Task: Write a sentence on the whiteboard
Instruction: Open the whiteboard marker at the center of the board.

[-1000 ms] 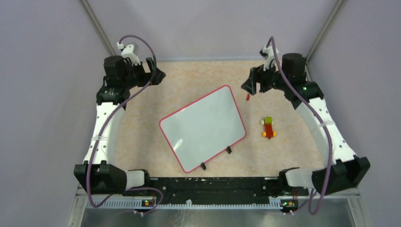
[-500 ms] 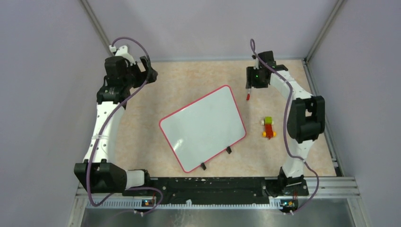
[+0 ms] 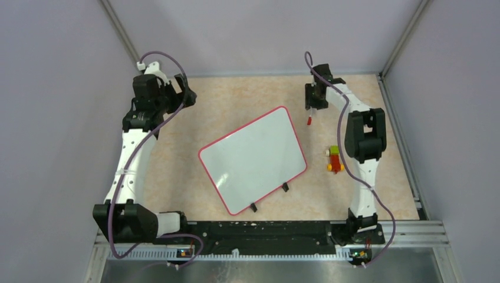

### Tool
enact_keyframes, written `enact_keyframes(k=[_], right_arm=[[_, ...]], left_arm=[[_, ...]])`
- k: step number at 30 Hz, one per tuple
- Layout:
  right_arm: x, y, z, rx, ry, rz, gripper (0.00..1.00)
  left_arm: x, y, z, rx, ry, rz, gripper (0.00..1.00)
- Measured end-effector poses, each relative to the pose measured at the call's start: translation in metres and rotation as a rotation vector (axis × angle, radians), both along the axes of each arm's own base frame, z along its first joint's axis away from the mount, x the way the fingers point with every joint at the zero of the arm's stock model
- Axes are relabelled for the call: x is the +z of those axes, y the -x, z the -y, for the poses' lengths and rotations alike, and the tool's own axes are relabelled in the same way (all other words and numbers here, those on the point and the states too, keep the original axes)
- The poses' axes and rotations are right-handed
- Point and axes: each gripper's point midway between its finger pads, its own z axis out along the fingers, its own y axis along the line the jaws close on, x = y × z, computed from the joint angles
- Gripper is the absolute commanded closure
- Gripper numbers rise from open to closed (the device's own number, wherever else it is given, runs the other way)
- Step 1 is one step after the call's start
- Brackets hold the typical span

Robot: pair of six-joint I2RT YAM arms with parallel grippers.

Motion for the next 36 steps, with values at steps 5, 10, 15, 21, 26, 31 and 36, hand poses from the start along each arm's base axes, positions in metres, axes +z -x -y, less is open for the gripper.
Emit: enact_keyframes(k=[5,10,15,21,26,31,36], right_arm=[[-0.028,0.002,0.001,-0.013,0.019,-0.056,0.64],[-0.038,0.001,0.001,-0.013,0.024,-0.069,0.79],[-0.040,0.004,0.001,-0.018,0.020,-0.083,0.98],[-0.033,0.010,-0.002,-0.001,-0.020,-0.105,1.00],[0.040,0.006,-0.007,0.035,-0.108,0.024,1.00],[0.187,0.009,-0.016,0.084,-0.234,0.347,1.00],[0.341,0.051,-0.037,0.173,-0.448,0.713,1.00]], left_arm=[[-0.001,0.001,0.000,0.005,0.009,0.000,0.01],[0.001,0.001,0.000,0.012,0.022,0.007,0.01],[-0.002,0.002,-0.001,0.017,0.023,0.005,0.01],[-0.001,0.002,0.001,-0.015,0.000,0.010,0.01],[0.026,-0.005,0.010,-0.110,-0.043,0.062,0.01],[0.080,-0.006,0.026,-0.243,-0.084,0.201,0.01],[0.114,0.008,0.063,-0.475,-0.038,0.325,0.01]])
